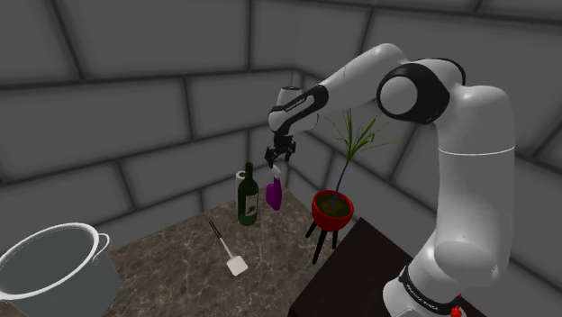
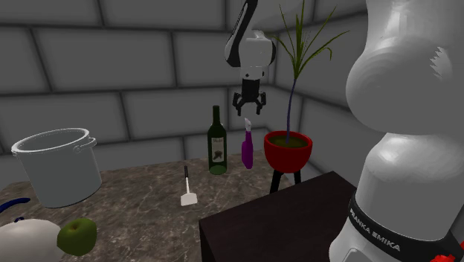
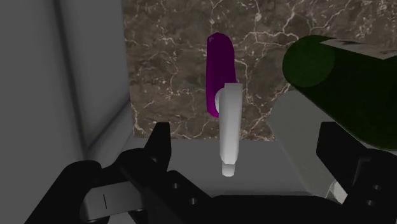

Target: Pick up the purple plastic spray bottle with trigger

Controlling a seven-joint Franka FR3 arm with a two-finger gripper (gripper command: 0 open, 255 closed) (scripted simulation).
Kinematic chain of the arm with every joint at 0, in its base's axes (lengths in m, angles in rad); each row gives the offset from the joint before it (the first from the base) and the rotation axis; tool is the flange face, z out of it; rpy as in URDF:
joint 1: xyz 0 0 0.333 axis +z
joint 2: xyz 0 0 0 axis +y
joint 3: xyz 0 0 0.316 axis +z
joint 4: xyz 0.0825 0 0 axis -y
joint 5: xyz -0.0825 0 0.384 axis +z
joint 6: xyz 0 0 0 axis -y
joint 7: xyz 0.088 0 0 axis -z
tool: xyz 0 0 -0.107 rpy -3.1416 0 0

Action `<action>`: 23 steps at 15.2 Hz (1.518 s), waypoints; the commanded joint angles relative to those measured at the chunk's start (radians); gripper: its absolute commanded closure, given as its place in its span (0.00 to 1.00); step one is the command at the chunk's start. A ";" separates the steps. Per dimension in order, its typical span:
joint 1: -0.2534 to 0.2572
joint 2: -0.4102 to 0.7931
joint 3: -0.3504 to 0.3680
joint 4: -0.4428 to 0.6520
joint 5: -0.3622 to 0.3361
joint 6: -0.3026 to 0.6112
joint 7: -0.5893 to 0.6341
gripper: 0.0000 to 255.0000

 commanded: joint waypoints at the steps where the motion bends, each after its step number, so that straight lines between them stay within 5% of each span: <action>1: -0.006 0.040 0.001 0.025 0.005 0.012 -0.003 0.00; 9: -0.011 0.101 0.008 0.024 0.016 0.074 -0.011 0.00; 10: -0.011 0.101 0.009 0.023 0.016 0.076 -0.011 1.00; 23: -0.007 0.063 0.004 0.024 0.009 0.037 -0.006 1.00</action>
